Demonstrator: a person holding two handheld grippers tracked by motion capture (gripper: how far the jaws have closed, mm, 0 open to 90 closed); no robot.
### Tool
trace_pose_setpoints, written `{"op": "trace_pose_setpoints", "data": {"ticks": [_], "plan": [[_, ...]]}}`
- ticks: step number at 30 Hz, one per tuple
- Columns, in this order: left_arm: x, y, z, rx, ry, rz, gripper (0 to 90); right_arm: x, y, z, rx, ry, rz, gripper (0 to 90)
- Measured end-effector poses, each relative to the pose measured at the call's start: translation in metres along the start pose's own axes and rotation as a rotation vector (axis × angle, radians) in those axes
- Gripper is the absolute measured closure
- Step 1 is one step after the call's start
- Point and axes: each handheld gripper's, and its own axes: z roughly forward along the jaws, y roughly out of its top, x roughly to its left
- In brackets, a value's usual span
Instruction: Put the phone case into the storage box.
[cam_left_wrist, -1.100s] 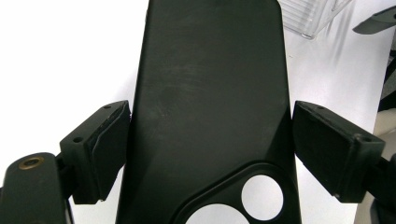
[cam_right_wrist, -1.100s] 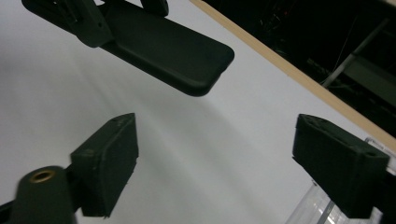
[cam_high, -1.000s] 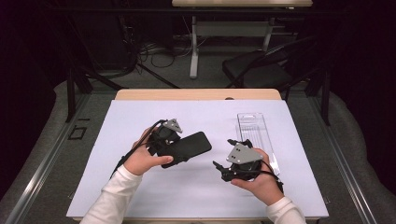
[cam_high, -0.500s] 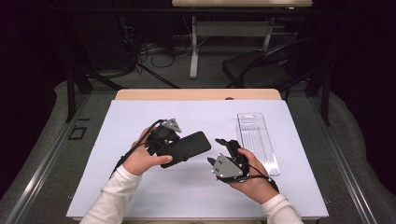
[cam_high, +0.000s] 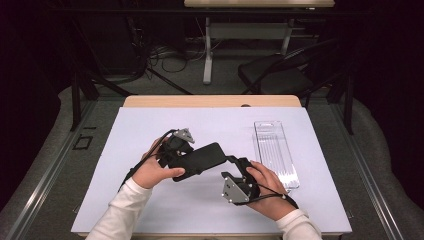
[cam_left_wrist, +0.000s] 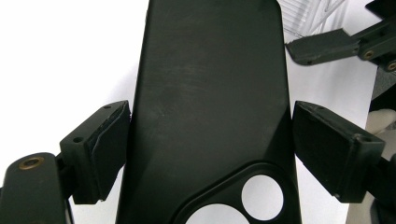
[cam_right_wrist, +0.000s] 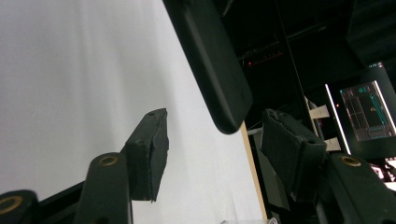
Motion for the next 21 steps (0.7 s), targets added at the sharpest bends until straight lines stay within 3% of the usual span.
{"op": "trace_pose_setpoints", "data": {"ticks": [2,11,21], "plan": [[0.000,0.000,0.000,-0.002,-0.002,-0.001,14.2,0.001,0.000,0.002,-0.012,-0.012,-0.029,40.8],[-0.002,0.001,0.002,0.002,-0.011,0.005,14.2,0.003,0.000,0.002,-0.021,-0.025,-0.077,42.8],[-0.014,0.006,0.007,0.007,-0.042,0.032,14.2,0.010,0.002,0.005,0.003,-0.042,-0.120,45.2]]}}
